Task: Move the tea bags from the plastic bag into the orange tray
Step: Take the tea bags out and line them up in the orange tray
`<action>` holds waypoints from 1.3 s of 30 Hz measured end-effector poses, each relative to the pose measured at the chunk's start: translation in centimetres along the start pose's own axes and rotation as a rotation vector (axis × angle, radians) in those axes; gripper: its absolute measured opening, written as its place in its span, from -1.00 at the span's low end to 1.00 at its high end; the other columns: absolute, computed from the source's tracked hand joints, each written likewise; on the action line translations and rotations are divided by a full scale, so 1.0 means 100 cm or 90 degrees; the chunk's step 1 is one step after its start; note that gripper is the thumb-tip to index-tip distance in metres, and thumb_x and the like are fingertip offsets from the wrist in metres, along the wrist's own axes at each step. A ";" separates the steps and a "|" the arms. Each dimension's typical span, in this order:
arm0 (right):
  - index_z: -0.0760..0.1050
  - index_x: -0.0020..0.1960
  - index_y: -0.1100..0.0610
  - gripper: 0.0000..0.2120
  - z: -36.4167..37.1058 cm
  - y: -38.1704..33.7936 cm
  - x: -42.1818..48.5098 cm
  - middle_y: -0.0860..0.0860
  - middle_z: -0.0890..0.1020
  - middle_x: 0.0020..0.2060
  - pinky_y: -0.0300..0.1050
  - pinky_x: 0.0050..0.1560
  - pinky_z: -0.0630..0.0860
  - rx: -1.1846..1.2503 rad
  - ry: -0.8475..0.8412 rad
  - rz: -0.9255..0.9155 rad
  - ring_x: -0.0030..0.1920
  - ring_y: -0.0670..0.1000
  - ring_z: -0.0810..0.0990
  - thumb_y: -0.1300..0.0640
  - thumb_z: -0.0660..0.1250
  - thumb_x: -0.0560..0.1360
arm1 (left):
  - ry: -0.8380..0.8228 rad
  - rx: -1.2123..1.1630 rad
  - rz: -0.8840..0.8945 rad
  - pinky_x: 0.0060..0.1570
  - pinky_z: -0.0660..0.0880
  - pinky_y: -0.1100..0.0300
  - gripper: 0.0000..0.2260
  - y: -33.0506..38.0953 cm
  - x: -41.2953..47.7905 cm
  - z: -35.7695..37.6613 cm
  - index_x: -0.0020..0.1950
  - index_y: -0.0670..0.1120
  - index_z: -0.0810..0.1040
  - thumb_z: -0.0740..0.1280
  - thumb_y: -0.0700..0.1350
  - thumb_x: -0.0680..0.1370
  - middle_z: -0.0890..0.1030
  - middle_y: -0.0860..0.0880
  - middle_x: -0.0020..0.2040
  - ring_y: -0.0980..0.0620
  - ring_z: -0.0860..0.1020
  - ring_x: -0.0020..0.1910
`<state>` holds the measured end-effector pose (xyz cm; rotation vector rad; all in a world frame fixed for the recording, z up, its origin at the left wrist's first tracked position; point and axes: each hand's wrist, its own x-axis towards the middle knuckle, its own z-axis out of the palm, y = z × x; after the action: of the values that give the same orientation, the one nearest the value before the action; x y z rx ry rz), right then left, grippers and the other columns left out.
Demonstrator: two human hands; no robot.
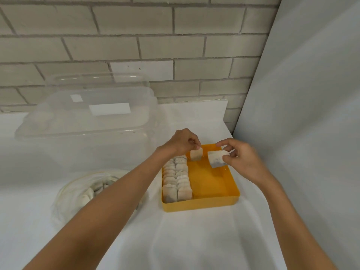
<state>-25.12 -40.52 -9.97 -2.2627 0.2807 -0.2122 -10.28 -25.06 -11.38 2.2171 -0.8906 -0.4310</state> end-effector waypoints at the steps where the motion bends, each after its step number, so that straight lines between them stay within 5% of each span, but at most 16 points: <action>1: 0.51 0.08 -0.09 -0.66 0.000 0.001 0.001 -0.08 0.51 -0.12 -0.49 -0.38 0.43 0.004 -0.001 0.001 -0.16 -0.12 0.52 0.31 0.36 0.47 | -0.003 0.008 0.007 -0.15 0.36 0.44 -0.88 0.003 0.001 0.000 0.01 -0.17 0.68 0.43 -0.22 0.49 0.67 -0.08 -0.03 0.11 0.54 -0.09; 10: 0.53 0.14 -0.01 -0.68 0.002 0.001 0.004 -0.08 0.54 -0.09 -0.49 -0.36 0.44 0.001 -0.012 0.007 -0.16 -0.15 0.54 0.32 0.36 0.47 | 0.030 0.158 -0.016 0.04 0.52 0.15 -0.89 -0.014 0.002 0.009 0.02 -0.16 0.65 0.37 -0.24 0.53 0.63 -0.09 0.05 -0.04 0.59 -0.01; 22: 0.53 0.14 -0.02 -0.66 0.000 0.000 0.009 -0.05 0.60 -0.04 -0.49 -0.24 0.47 -0.018 -0.079 -0.003 -0.10 -0.19 0.55 0.34 0.36 0.48 | 0.183 0.332 0.067 -0.04 0.33 0.21 -0.85 -0.016 -0.007 0.022 0.11 -0.11 0.53 0.25 -0.26 0.59 0.56 -0.11 0.07 -0.03 0.51 0.00; 26: 0.53 0.09 -0.06 -0.64 -0.003 -0.001 0.011 -0.09 0.61 -0.08 -0.43 -0.18 0.48 -0.014 -0.098 -0.011 -0.08 -0.18 0.57 0.37 0.35 0.47 | 0.169 0.108 0.049 -0.03 0.50 0.19 -0.83 0.002 -0.015 0.017 0.16 -0.06 0.55 0.27 -0.20 0.59 0.59 -0.07 0.09 -0.01 0.56 0.00; 31: 0.55 0.00 -0.12 -0.59 -0.008 -0.005 0.017 -0.08 0.68 -0.12 -0.33 -0.12 0.52 0.038 -0.110 -0.026 -0.09 -0.11 0.63 0.40 0.37 0.44 | -0.034 -0.192 0.031 0.10 0.52 0.14 -0.78 0.012 -0.038 0.014 0.17 -0.04 0.59 0.35 -0.17 0.54 0.65 -0.02 0.03 0.07 0.58 0.04; 35: 0.56 0.04 -0.04 -0.65 -0.006 -0.013 0.023 -0.05 0.67 -0.09 -0.28 -0.05 0.55 0.052 -0.118 -0.032 -0.06 -0.10 0.64 0.37 0.41 0.42 | 0.009 -0.221 0.010 0.09 0.53 0.10 -0.84 0.005 -0.050 0.022 0.07 -0.19 0.63 0.40 -0.26 0.50 0.63 -0.03 -0.11 0.09 0.57 -0.09; 39: 0.61 0.00 0.08 -0.81 0.001 -0.019 0.032 -0.02 0.67 -0.11 -0.31 -0.05 0.51 -0.002 -0.096 -0.030 -0.05 -0.07 0.64 0.29 0.45 0.42 | 0.091 -0.254 -0.025 -0.09 0.51 0.32 -0.89 -0.002 -0.062 0.016 0.00 -0.22 0.63 0.43 -0.24 0.49 0.61 0.01 -0.19 0.13 0.54 -0.18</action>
<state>-21.74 -40.15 -8.42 -2.2764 0.1488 -0.0649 -15.41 -21.35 -12.35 1.8733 -0.6237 -0.4215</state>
